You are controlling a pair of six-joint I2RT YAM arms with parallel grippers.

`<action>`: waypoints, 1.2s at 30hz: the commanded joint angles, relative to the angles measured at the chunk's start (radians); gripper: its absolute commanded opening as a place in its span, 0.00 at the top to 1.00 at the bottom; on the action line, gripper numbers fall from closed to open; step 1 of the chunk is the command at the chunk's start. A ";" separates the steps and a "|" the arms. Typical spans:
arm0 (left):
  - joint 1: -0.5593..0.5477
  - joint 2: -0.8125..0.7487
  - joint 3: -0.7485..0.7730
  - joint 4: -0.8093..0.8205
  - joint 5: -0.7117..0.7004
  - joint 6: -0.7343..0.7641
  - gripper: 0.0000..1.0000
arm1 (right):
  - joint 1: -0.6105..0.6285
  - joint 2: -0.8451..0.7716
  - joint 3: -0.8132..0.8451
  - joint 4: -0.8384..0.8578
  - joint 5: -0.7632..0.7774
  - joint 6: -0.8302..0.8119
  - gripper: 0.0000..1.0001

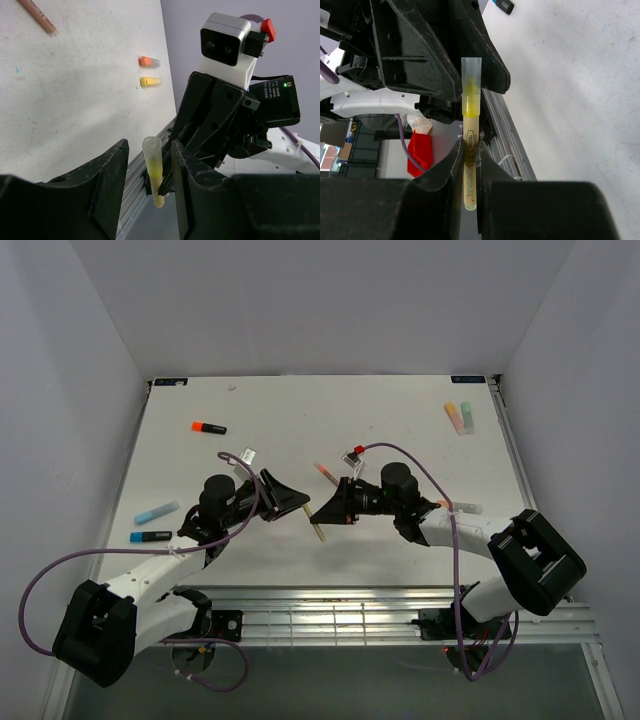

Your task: Open the pen caps

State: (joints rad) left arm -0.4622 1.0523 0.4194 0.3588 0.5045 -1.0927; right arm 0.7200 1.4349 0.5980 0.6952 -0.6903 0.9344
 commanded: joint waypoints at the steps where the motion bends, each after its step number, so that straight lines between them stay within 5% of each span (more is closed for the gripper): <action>1: -0.007 -0.006 0.002 0.022 -0.015 0.005 0.51 | 0.012 0.012 0.028 0.089 -0.014 0.024 0.92; 8: -0.012 -0.002 0.004 0.022 -0.017 0.002 0.67 | 0.016 0.035 0.026 0.141 -0.014 0.064 0.92; 12: -0.012 0.002 0.004 0.022 -0.020 -0.004 1.00 | 0.027 0.038 0.048 0.081 0.009 0.047 0.92; 17: -0.012 0.031 0.027 -0.039 -0.058 -0.030 1.00 | 0.074 0.009 0.123 -0.213 0.136 -0.150 0.92; 20: -0.012 0.069 0.116 -0.199 -0.093 0.005 1.00 | 0.155 -0.005 0.239 -0.553 0.386 -0.329 0.92; 24: -0.012 0.161 0.313 -0.434 -0.193 0.078 1.00 | 0.288 0.033 0.388 -0.888 0.906 -0.433 0.92; 26: -0.012 0.192 0.370 -0.518 -0.211 0.109 1.00 | 0.338 0.076 0.443 -1.006 1.018 -0.442 0.92; 36: -0.006 0.296 0.568 -0.687 -0.342 0.234 1.00 | 0.423 0.157 0.454 -1.088 1.189 -0.422 0.92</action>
State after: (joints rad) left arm -0.4877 1.3548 0.8761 -0.3138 0.2604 -0.9035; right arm 1.1294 1.5574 1.0729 -0.1791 0.4099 0.5346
